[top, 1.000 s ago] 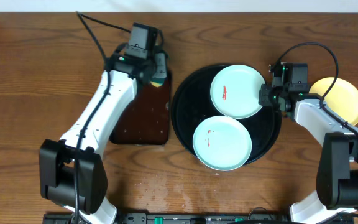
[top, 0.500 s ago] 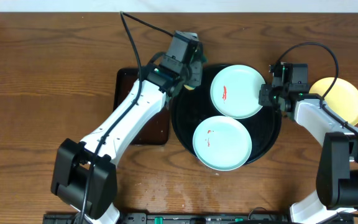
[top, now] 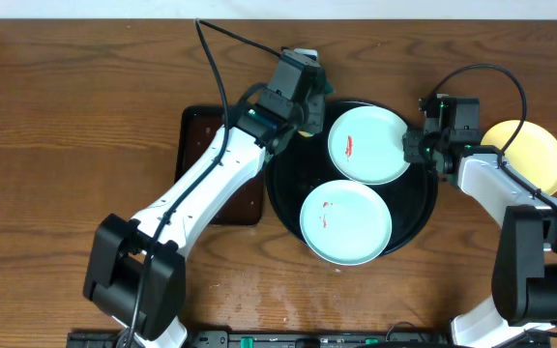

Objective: Clean dirty plates on tray and stack at the side
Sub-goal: 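Move the sponge with the left gripper onto the pale green plate, then wipe the pale green plate with the sponge in the left gripper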

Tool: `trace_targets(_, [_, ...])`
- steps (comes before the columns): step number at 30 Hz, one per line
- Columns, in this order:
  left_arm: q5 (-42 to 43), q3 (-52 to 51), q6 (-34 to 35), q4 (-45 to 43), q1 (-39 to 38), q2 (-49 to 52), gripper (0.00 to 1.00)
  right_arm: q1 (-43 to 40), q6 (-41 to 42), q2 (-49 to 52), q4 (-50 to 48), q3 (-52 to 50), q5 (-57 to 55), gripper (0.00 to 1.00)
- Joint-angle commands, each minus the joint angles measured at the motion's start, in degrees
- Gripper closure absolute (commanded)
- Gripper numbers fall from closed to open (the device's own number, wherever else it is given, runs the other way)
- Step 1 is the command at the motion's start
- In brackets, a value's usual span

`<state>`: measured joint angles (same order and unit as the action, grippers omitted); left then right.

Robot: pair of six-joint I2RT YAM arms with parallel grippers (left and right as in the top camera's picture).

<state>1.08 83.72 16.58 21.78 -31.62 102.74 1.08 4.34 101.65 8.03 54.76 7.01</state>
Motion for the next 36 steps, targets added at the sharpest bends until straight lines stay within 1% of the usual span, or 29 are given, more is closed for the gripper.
trace_targets(1, [-0.7,1.9,1.6,-1.4,-0.6,2.0,0.92,0.5,-0.2,0.7,-0.2,0.5,-0.1,0.56])
trace_targets(3, [-0.7,1.9,3.0,-2.4,-1.1,3.4,0.93,0.4,-0.2,0.7,-0.2,0.5,-0.1,0.53])
trace_targets(6, [0.0,1.9,4.6,-5.1,-2.0,6.1,0.92,0.4,-0.2,0.7,-0.2,0.5,-0.1,0.52])
trace_targets(10, [1.4,1.9,4.5,-8.7,-3.6,9.6,0.93,0.4,-0.1,0.7,-0.1,0.5,-0.1,0.52])
trace_targets(11, [1.4,1.9,4.5,-9.3,-4.0,10.3,0.92,0.4,-0.1,0.7,-0.1,0.5,-0.1,0.54])
trace_targets(14, [1.4,1.9,4.5,-10.8,-4.6,12.2,0.93,0.4,-0.1,0.7,-0.1,0.5,-0.1,0.69])
trace_targets(15, [1.4,1.9,4.5,-11.1,-4.8,12.5,0.93,0.4,-0.1,0.7,-0.1,0.5,-0.1,0.71])
trace_targets(19, [1.4,1.9,4.5,-12.8,-5.6,14.1,0.92,0.4,-0.2,0.7,-0.2,0.5,-0.1,0.71])
trace_targets(23, [1.2,1.9,4.5,-15.0,-5.8,14.8,0.92,0.4,-0.2,0.7,-0.7,0.5,-0.1,0.64])
trace_targets(25, [1.2,1.9,4.5,-16.0,-5.8,14.8,0.93,0.4,-0.2,0.7,-1.1,0.5,-0.1,0.62])
trace_targets(29, [1.2,1.9,4.5,-16.8,-6.2,14.8,0.93,0.4,-0.2,0.7,-2.2,0.5,-0.1,0.63])
trace_targets(36, [1.2,1.9,4.5,-16.7,-7.6,15.0,0.92,0.4,-0.2,1.7,-1.8,0.5,-0.1,0.69])
